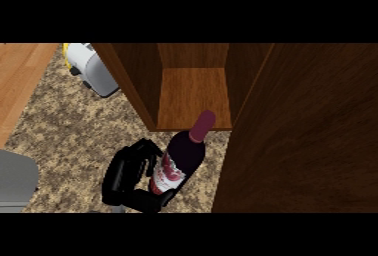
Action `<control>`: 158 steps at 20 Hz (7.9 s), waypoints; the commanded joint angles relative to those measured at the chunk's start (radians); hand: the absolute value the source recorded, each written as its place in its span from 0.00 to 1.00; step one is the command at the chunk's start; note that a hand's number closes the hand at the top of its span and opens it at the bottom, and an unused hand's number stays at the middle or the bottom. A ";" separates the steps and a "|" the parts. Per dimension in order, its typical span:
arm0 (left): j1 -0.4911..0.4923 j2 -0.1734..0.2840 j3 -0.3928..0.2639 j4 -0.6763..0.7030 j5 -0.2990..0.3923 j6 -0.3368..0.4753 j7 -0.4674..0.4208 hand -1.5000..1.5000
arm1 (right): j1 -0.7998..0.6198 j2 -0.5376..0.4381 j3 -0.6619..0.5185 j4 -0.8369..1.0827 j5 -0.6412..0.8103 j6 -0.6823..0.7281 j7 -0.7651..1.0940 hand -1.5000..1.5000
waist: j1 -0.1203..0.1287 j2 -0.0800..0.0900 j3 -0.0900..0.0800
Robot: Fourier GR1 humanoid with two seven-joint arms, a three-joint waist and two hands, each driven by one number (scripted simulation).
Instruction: Pick up the wine, place it into the cabinet and close the cabinet
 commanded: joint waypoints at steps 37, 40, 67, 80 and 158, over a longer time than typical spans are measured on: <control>-0.769 -0.007 0.063 0.791 0.197 0.261 -0.067 1.00 | 0.239 -0.087 0.009 -0.183 -0.074 0.052 -0.202 0.00 | -0.037 0.010 0.000; -0.815 -0.007 0.037 0.862 0.194 0.279 -0.101 1.00 | 0.251 -0.105 -0.017 -0.208 -0.111 0.061 -0.218 0.00 | -0.048 0.012 0.000; -1.116 0.007 0.136 1.312 0.264 0.398 -0.166 1.00 | 0.270 -0.071 0.024 -0.119 -0.139 0.093 -0.331 0.00 | -0.097 0.036 0.000; -1.172 0.103 0.121 1.412 0.215 0.471 -0.170 0.00 | 0.297 -0.095 0.035 -0.115 -0.142 0.129 -0.395 0.00 | -0.125 0.047 -0.001; -0.068 0.226 -0.116 -0.003 0.474 0.008 -0.082 0.00 | 0.404 -0.311 0.035 -0.211 -0.180 0.175 -0.420 0.00 | 0.015 -0.002 0.000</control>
